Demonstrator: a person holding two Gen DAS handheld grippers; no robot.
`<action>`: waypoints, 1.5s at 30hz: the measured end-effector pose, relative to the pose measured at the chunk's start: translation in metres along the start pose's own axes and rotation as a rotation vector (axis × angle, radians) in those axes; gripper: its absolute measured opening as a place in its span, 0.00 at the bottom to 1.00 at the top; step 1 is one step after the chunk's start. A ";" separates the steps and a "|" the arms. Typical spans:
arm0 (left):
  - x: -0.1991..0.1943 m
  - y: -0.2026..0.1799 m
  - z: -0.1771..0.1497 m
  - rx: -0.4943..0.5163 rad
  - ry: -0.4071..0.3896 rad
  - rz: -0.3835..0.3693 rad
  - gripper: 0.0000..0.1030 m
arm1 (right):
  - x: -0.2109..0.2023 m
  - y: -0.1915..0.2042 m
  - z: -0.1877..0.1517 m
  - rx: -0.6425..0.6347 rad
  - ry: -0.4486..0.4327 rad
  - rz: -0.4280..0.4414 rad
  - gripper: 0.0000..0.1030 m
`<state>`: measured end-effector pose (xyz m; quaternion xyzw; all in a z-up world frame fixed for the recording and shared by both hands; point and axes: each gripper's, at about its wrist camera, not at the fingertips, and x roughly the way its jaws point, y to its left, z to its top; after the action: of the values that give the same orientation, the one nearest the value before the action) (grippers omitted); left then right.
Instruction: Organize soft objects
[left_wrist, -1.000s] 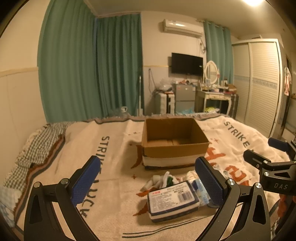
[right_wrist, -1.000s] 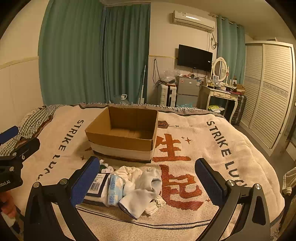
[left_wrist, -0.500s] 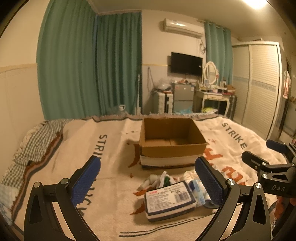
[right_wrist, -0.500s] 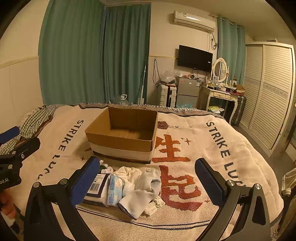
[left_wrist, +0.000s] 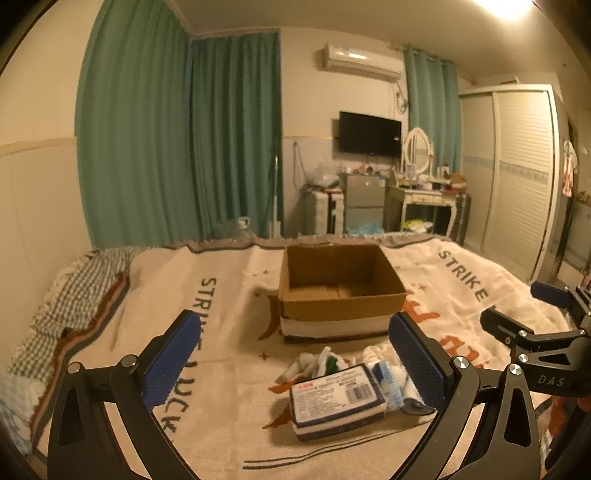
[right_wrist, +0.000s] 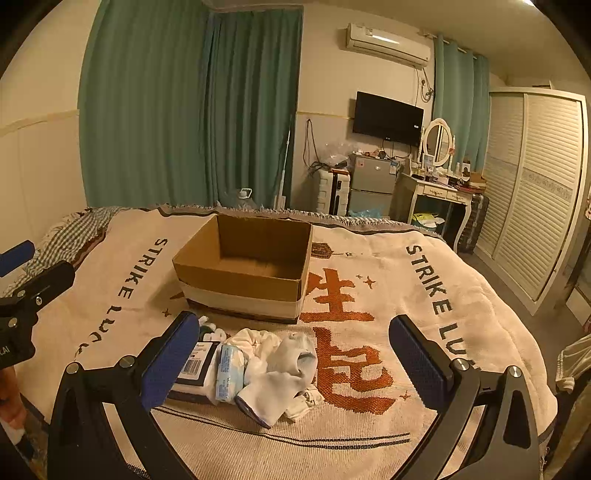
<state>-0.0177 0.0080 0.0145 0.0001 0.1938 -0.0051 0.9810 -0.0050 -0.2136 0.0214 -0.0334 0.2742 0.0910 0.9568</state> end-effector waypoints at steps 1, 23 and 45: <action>-0.001 0.000 0.001 0.001 0.000 0.001 1.00 | -0.001 0.000 0.000 -0.001 0.001 0.001 1.00; 0.132 0.005 -0.088 -0.025 0.452 0.032 0.96 | 0.150 -0.015 -0.064 0.032 0.345 0.083 0.70; 0.148 -0.029 -0.108 0.036 0.600 -0.165 0.70 | 0.156 -0.013 -0.069 -0.001 0.361 0.129 0.36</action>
<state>0.0776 -0.0218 -0.1418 0.0034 0.4738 -0.0878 0.8762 0.0912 -0.2096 -0.1197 -0.0321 0.4428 0.1450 0.8842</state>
